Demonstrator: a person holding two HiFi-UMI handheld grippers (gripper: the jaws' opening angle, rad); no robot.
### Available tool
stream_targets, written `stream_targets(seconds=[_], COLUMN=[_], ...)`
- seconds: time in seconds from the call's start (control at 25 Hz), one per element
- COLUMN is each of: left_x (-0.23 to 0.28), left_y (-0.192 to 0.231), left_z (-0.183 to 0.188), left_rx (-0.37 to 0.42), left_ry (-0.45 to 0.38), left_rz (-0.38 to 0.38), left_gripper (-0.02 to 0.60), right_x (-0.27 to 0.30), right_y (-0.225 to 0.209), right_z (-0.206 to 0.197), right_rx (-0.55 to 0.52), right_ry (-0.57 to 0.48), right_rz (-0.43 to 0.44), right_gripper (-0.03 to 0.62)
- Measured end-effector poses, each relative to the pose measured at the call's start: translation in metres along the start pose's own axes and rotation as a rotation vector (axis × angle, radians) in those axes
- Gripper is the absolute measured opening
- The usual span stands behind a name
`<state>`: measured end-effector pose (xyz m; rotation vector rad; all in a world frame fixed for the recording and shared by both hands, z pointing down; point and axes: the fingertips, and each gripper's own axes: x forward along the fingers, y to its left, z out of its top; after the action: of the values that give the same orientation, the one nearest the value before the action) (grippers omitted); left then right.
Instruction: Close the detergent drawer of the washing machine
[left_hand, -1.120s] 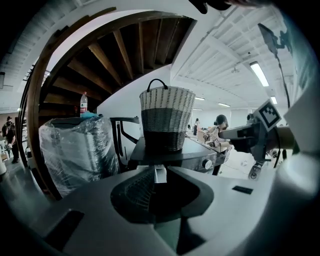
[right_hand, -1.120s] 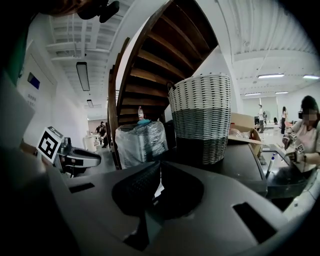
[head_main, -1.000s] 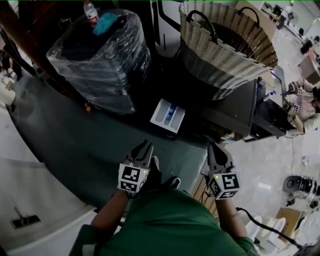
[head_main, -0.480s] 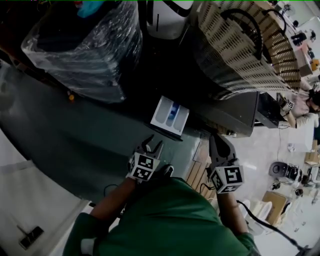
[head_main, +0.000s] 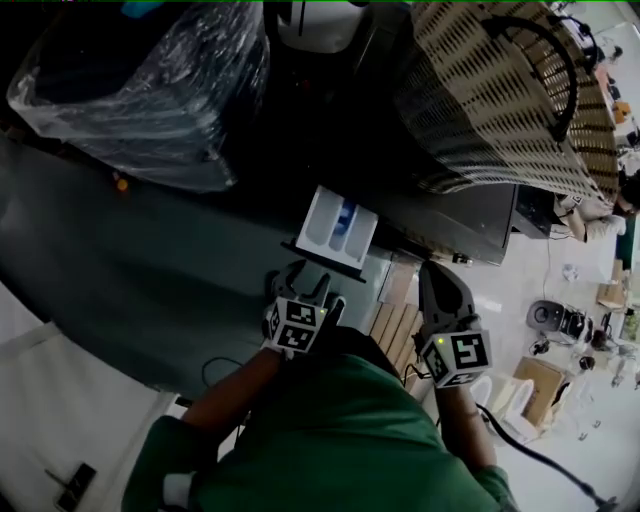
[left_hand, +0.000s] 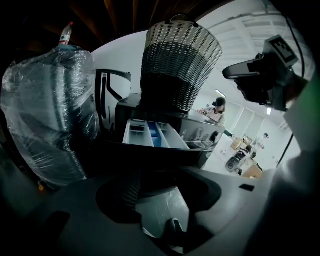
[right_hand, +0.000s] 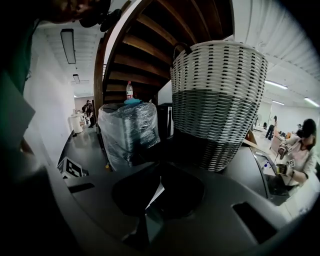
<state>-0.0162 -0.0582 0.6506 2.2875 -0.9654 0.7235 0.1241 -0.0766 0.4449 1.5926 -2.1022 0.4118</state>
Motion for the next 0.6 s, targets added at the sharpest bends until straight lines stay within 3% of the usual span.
stream_targets(seconds=[0.28,0.6], left_x=[0.011,0.014], left_y=[0.006,0.002], left_z=[0.000,0.004], left_rx=[-0.039,-0.073], left_ry=[0.049,0.123], left_rz=[0.074,0.136], left_gripper=[0.221,0.219], right_x=[0.017,0.024], right_y=[-0.018,-0.042], right_z=[-0.006,0.010], right_rx=[0.035,-0.006], right_ry=[-0.011,-0.052], right_rz=[0.039,0.105], right_gripper=[0.026,0.025])
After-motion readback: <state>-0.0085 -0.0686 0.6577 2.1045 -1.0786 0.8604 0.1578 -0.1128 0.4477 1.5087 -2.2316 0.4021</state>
